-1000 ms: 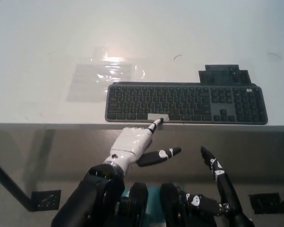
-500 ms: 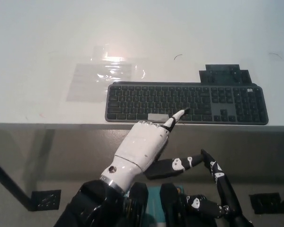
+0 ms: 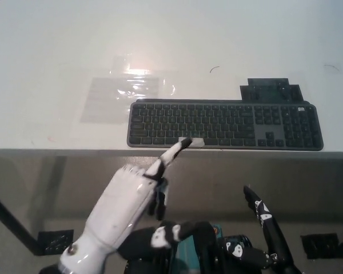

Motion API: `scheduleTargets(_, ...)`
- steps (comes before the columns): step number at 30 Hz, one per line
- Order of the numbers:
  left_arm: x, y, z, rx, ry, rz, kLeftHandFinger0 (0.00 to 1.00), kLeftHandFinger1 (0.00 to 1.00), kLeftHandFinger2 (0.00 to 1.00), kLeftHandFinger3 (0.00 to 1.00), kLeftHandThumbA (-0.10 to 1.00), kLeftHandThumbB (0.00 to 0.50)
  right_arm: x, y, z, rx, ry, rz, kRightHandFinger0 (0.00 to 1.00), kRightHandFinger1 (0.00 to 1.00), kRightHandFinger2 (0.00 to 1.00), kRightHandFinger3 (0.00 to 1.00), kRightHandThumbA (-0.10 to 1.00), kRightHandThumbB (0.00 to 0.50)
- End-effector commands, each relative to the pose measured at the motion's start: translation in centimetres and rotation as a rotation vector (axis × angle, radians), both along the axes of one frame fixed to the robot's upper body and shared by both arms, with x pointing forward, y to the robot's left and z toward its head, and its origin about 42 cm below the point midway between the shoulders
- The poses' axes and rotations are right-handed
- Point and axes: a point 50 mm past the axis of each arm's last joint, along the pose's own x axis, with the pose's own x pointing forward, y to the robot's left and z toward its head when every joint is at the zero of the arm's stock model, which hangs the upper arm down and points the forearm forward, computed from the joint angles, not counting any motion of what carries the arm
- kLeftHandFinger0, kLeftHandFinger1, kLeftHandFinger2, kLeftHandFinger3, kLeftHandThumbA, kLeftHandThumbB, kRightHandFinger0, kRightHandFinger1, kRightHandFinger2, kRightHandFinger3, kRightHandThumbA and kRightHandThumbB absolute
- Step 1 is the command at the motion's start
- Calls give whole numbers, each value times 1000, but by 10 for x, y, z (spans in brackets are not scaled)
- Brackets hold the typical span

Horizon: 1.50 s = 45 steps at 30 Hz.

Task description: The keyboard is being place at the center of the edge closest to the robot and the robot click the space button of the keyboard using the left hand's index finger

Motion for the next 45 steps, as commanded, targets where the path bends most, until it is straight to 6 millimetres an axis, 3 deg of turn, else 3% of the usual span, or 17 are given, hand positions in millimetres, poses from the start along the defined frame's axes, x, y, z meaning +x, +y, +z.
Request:
scheduleTargets(1,-17,45,-43,-396,170,-101,1000,1000,1000,1000,1000,379,3,8,14,31,-104,26,1000,1000,1000,1000,1000,324)
scheduleTargets(3,-13,52,-70,-376,243,-77,1000,1000,1000,1000,1000,336,3,8,13,36,-100,24,1000,1000,1000,1000,1000,325)
scheduleTargets(4,-11,54,-77,-376,266,-68,1000,1000,1000,1000,1000,360,3,8,13,37,-97,24,1000,1000,1000,1000,1000,333)
scheduleTargets(7,-4,56,-108,-415,354,-21,1000,1000,1000,1000,1000,348,2,9,13,36,-100,23,1000,1000,1000,1000,1000,334)
scheduleTargets(11,2,60,-140,-444,453,21,1000,1000,1000,1000,1000,301,0,10,12,38,-95,24,1000,1000,1000,1000,1000,325)
scheduleTargets(17,15,68,-171,-465,513,93,1000,1000,1000,1000,1000,338,3,10,13,36,-101,30,1000,1000,1000,1000,1000,335)
scheduleTargets(22,21,71,-181,-495,543,120,1000,1000,1000,1000,1000,272,3,10,14,44,-100,26,1000,1000,1000,1000,1000,325)
scheduleTargets(24,23,73,-187,-510,592,144,1000,1000,1000,1000,1000,302,3,11,14,42,-102,25,1000,1000,1000,1000,1000,324)
scheduleTargets(30,22,76,-190,-519,612,157,1000,1000,1000,1000,1000,262,3,12,14,43,-104,29,1000,1000,1000,1000,1000,328)
scheduleTargets(45,28,76,-187,-489,608,154,1000,1000,1000,1000,1000,295,8,11,18,45,-116,24,1000,1000,1000,1000,1000,329)
